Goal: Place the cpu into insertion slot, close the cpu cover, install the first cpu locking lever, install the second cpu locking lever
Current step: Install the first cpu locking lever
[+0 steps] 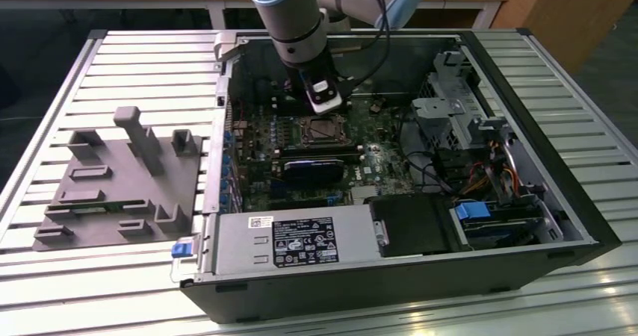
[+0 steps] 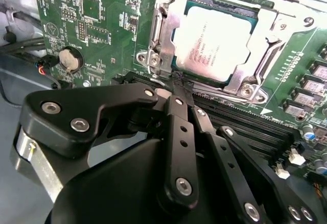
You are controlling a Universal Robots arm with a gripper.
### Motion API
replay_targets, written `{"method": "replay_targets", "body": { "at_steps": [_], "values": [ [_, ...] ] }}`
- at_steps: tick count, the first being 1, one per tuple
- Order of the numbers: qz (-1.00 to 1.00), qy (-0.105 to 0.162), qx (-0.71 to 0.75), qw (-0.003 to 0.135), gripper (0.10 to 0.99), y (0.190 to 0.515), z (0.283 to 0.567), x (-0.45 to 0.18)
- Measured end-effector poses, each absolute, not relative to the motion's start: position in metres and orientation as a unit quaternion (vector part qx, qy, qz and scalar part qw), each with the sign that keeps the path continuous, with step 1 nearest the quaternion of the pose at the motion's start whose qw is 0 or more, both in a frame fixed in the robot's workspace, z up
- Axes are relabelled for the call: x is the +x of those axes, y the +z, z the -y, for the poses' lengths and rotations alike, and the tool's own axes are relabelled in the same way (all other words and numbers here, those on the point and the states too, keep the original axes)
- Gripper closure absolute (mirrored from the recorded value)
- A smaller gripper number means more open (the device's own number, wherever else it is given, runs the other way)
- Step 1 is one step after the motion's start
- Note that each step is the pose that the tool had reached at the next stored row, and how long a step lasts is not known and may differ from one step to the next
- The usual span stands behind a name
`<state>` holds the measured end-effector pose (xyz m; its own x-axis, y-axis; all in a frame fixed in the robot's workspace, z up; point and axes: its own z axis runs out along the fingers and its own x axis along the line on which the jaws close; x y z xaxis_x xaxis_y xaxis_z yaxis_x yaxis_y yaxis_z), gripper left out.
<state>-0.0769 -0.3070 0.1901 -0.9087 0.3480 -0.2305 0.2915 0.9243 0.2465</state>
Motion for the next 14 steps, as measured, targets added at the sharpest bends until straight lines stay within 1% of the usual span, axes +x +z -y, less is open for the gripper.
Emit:
{"method": "replay_targets", "body": {
  "at_steps": [9, 14],
  "values": [
    [-0.971, 0.100, 0.167, 0.137, 0.984, 0.1901, 0.3066, -0.0769],
    [-0.971, 0.100, 0.167, 0.137, 0.984, 0.1966, 0.3066, -0.0769]
  ]
}}
